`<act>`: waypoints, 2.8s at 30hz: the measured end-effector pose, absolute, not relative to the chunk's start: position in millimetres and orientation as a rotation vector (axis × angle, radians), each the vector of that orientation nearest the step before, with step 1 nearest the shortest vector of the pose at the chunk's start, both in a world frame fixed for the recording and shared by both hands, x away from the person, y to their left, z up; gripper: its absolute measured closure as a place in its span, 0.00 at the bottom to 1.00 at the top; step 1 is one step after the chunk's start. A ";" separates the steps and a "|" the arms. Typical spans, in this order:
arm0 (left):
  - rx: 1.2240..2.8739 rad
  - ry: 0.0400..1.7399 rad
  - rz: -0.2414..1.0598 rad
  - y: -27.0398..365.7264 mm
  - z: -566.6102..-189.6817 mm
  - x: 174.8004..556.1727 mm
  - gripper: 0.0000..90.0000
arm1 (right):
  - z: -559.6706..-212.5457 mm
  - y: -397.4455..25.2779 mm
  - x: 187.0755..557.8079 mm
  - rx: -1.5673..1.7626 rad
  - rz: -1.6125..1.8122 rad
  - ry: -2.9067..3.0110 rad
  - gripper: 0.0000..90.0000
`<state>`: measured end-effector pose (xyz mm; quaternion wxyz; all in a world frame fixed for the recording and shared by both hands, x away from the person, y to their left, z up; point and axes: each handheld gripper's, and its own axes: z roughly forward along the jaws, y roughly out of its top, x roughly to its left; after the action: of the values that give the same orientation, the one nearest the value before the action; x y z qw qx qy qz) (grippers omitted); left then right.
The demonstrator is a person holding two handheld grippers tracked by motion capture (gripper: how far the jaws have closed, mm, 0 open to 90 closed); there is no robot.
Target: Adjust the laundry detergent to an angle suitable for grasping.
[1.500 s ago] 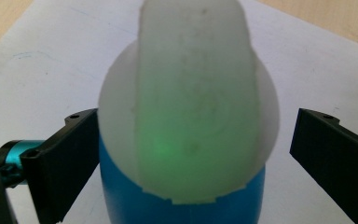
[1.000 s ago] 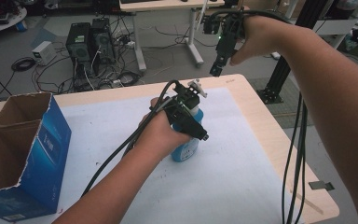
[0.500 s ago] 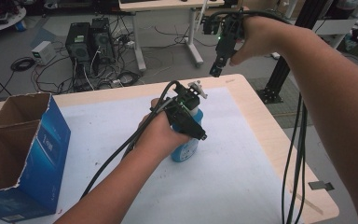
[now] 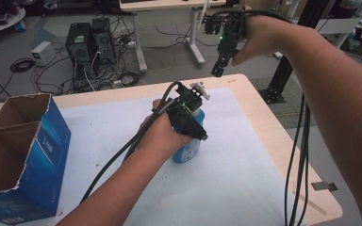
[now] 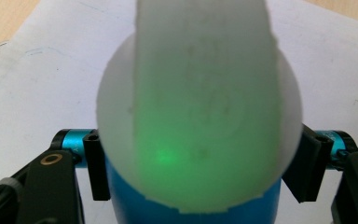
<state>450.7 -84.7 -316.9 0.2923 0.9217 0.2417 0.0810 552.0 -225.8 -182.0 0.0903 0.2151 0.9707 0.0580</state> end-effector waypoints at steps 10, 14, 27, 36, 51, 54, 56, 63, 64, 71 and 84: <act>2.461 0.648 0.219 -84.3 -318.1 452.4 0.36 | -182.4 -225.9 551.8 0.638 0.174 2.885 0.01; 2.481 0.639 0.241 -85.4 -320.0 452.7 0.40 | -183.4 -226.1 551.5 0.640 0.167 2.888 0.01; 2.462 0.656 0.215 -85.8 -320.9 453.2 0.47 | -186.5 -228.9 550.1 0.639 0.159 2.891 0.01; 2.449 0.603 0.184 -79.0 -310.6 447.7 0.48 | -187.8 -230.2 547.0 0.642 0.153 2.892 0.01; 2.471 0.429 0.172 -31.5 -270.0 420.0 0.48 | -191.5 -209.5 547.3 0.575 0.175 2.914 0.01; 2.514 0.351 0.183 -20.7 -263.5 412.9 0.48 | -194.7 -201.3 547.6 0.549 0.169 2.927 0.01; 2.520 0.315 0.176 -13.8 -261.2 407.5 0.48 | -197.3 -195.3 547.3 0.512 0.173 2.939 0.01; 2.515 0.209 0.106 10.5 -257.0 392.9 0.48 | -205.4 -173.0 539.9 0.419 0.166 2.973 0.01; 2.515 0.198 0.101 14.0 -256.2 390.5 0.48 | -207.5 -169.4 538.8 0.400 0.174 2.976 0.01; 2.537 0.055 0.053 32.3 -254.4 371.1 0.48 | -226.3 -155.8 534.0 0.347 0.149 3.012 0.01; 2.507 -0.243 -0.152 50.0 -264.9 352.7 0.48 | -247.9 -145.7 528.8 0.299 0.143 3.043 0.01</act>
<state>352.7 50.0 -264.9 0.3043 0.9464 -0.0917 -0.0576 528.8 -145.7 -247.9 0.0405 0.0975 0.9933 0.0465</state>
